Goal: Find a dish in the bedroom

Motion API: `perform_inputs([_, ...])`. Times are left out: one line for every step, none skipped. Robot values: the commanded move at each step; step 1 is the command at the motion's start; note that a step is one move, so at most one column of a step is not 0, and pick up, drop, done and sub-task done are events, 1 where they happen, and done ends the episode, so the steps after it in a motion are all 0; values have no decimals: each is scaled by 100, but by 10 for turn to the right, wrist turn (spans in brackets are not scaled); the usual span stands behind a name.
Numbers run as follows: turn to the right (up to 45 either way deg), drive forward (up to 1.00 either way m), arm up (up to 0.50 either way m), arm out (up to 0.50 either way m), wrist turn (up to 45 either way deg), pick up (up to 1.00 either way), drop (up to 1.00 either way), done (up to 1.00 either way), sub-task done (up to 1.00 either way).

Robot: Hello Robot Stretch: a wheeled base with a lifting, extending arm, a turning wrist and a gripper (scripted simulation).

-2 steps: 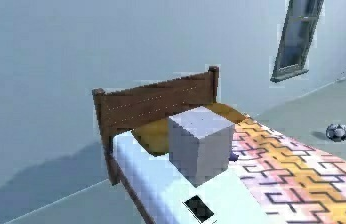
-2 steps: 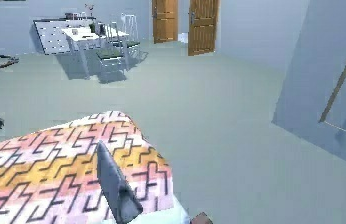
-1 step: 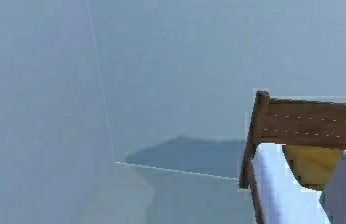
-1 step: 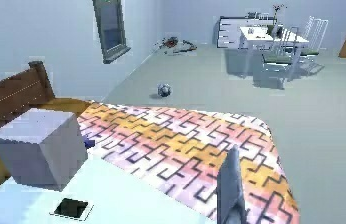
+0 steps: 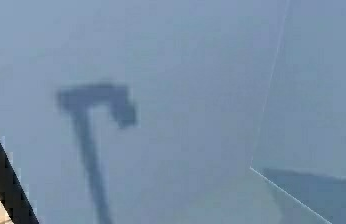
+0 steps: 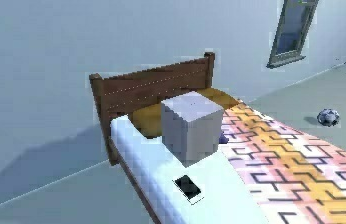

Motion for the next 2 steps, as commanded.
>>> perform_inputs([-330,0,0,0,0,0,0,0,0])
perform_inputs([0,5,0,0,0,0,0,0,0])
